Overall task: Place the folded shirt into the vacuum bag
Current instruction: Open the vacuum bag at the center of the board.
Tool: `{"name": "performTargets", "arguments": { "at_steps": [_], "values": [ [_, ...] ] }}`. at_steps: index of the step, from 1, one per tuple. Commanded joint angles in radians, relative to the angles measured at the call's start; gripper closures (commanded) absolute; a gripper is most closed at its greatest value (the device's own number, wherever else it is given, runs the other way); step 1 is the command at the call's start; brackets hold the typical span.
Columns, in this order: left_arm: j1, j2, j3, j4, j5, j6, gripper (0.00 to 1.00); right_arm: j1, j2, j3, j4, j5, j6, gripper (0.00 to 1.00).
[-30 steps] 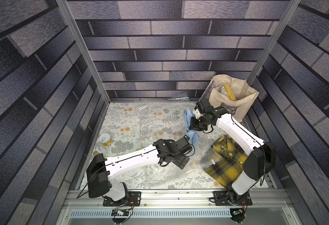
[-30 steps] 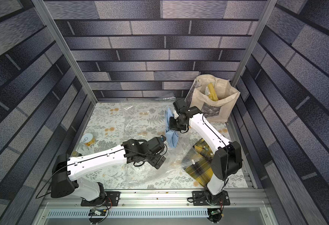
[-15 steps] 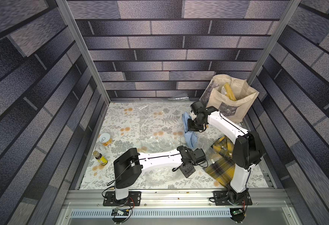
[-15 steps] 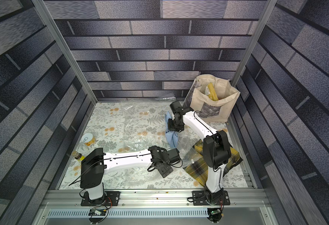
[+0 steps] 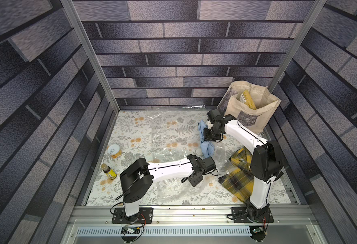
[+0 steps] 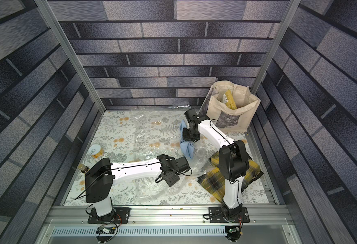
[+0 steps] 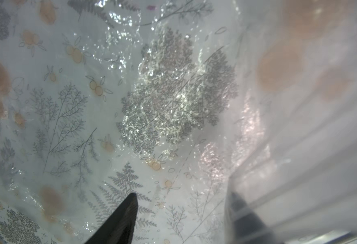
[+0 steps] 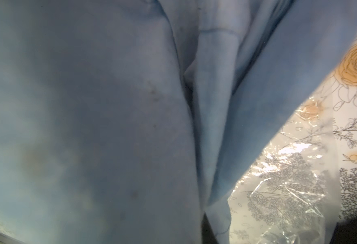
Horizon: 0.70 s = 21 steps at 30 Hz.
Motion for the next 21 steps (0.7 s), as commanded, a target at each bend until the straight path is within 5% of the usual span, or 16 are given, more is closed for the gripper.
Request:
{"name": "performTargets", "arguments": {
  "at_steps": [1,9,14,21],
  "values": [
    [0.001,-0.08,-0.06,-0.002,-0.014,0.019,0.32,-0.009,0.035,0.059,-0.001,0.02,-0.024,1.0],
    [0.006,-0.183,-0.167,0.109,0.048,-0.005,0.46,-0.009,0.017,0.193,-0.065,-0.022,-0.028,1.0],
    [-0.006,-0.217,-0.18,0.181,0.142,-0.03,0.38,-0.009,-0.003,0.205,-0.086,-0.032,-0.027,1.0],
    [-0.07,-0.188,-0.235,0.071,0.005,-0.033,0.32,-0.009,0.012,0.165,-0.07,-0.015,-0.034,1.0]
  ]
}}
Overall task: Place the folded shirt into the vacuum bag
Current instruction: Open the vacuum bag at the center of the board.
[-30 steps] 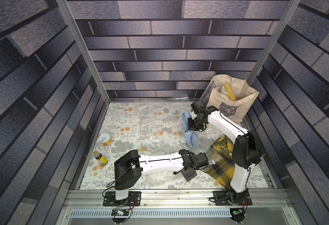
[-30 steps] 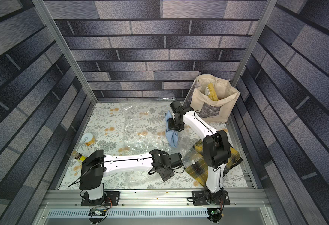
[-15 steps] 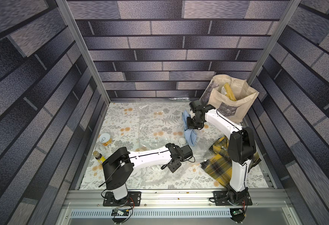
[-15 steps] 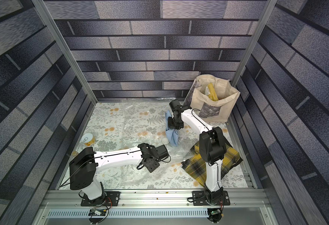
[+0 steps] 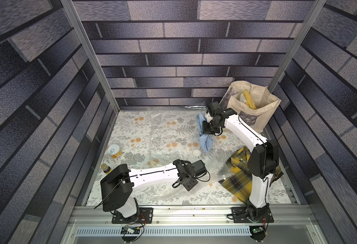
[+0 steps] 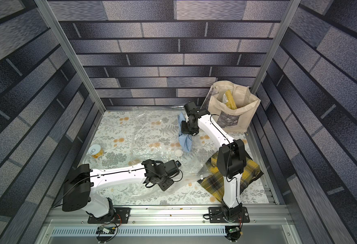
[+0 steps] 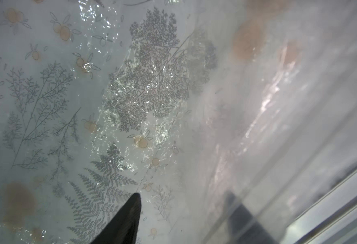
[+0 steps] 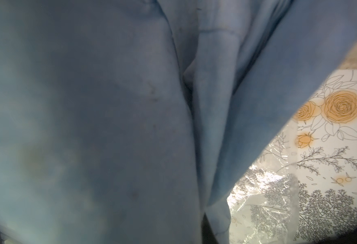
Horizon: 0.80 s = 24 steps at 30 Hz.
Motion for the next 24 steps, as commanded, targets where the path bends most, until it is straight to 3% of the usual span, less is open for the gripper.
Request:
{"name": "performTargets", "arguments": {
  "at_steps": [1,4,7,15,20,24],
  "values": [
    [-0.022,-0.007,-0.054,-0.072,-0.07,-0.031,0.31,-0.006,-0.014,-0.015,0.0,0.003,-0.017,1.0],
    [-0.032,-0.01,-0.082,-0.064,-0.073,-0.044,0.32,-0.006,0.037,-0.008,0.012,-0.007,-0.013,1.0],
    [-0.043,0.014,-0.081,-0.046,-0.073,-0.039,0.43,-0.003,0.117,0.002,0.032,-0.029,0.0,1.0],
    [-0.009,0.043,-0.04,0.003,-0.021,-0.02,0.9,0.016,0.321,0.106,0.076,-0.03,0.024,1.0],
    [0.06,0.064,0.0,0.041,0.046,-0.019,0.95,0.031,0.52,0.378,0.032,-0.053,0.019,1.0],
    [0.128,0.129,0.077,0.074,0.06,0.003,0.96,0.034,0.709,0.724,-0.087,-0.058,0.007,1.0]
  ]
}}
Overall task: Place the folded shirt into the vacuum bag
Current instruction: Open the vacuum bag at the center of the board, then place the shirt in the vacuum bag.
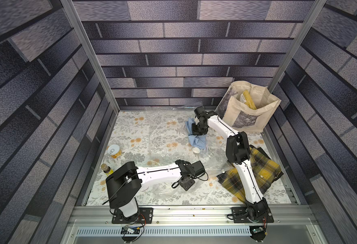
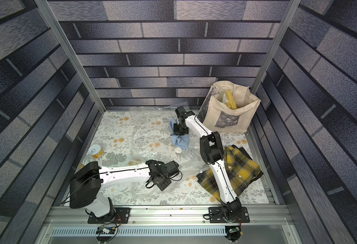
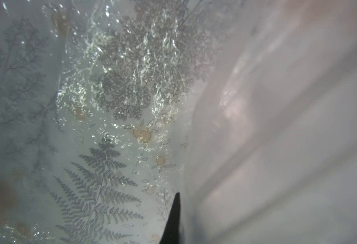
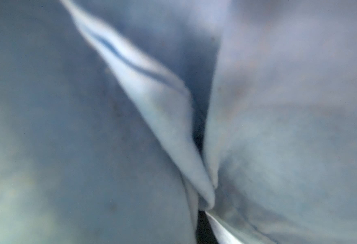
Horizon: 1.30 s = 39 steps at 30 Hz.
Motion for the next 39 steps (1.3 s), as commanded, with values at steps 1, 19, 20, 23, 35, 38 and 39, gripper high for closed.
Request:
{"name": "performTargets", "arguments": {
  "at_steps": [1,19,20,23,35,38,39],
  "values": [
    [0.054,0.057,0.087,0.061,0.013,0.034,0.96,0.008,0.141,0.242,-0.119,-0.007,-0.009,1.0],
    [0.249,0.034,0.333,-0.062,0.074,0.082,0.97,-0.01,-0.856,-0.422,-0.072,-0.052,-0.039,1.0],
    [0.258,0.026,0.344,-0.067,0.085,0.072,0.97,-0.011,-0.922,-0.473,-0.085,-0.048,-0.044,1.0],
    [0.281,0.028,0.393,-0.085,0.113,0.055,0.97,-0.011,-1.065,-0.598,-0.116,-0.062,-0.046,1.0],
    [0.345,0.171,0.71,-0.212,0.135,0.07,0.96,0.12,-1.402,-0.919,-0.161,-0.126,-0.045,1.0],
    [0.345,0.179,0.745,-0.228,0.135,0.073,0.97,0.216,-1.384,-0.918,-0.155,-0.079,-0.038,1.0],
    [0.345,0.181,0.755,-0.232,0.13,0.076,0.97,0.242,-1.376,-0.929,-0.149,-0.063,-0.036,1.0]
  ]
}}
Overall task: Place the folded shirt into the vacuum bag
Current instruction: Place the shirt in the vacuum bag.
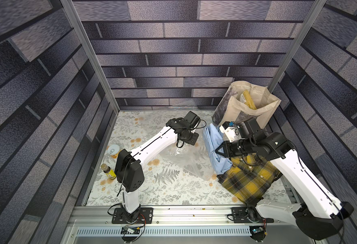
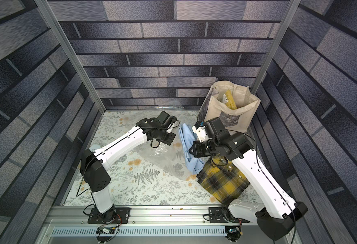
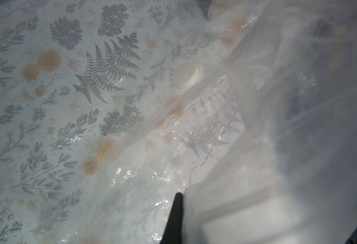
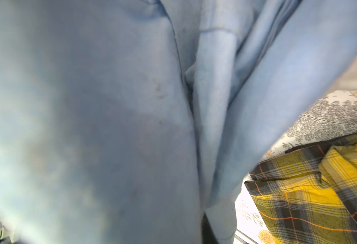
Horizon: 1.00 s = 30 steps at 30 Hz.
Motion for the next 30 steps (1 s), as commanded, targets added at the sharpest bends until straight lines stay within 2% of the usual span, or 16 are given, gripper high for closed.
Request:
{"name": "performTargets", "arguments": {
  "at_steps": [1,4,11,18,26,30],
  "values": [
    [0.001,0.003,0.055,-0.056,0.004,0.002,0.97,0.055,0.011,-0.038,0.048,0.033,0.007,1.0],
    [-0.002,-0.009,0.067,-0.056,0.01,-0.003,0.97,0.056,0.006,-0.156,0.098,0.035,0.018,1.0],
    [-0.036,-0.068,0.086,-0.065,0.003,-0.003,0.98,0.068,0.008,-0.372,0.109,0.181,0.06,1.0],
    [-0.109,-0.1,0.115,-0.094,-0.026,0.004,0.98,0.138,0.126,-0.37,0.176,0.29,0.134,1.0],
    [-0.113,-0.195,0.008,-0.068,0.002,-0.039,0.98,0.139,0.224,-0.48,0.467,0.217,0.192,1.0],
    [-0.105,-0.22,-0.058,-0.053,0.031,-0.06,0.98,0.159,0.256,-0.439,0.508,0.185,0.167,1.0]
  ]
}}
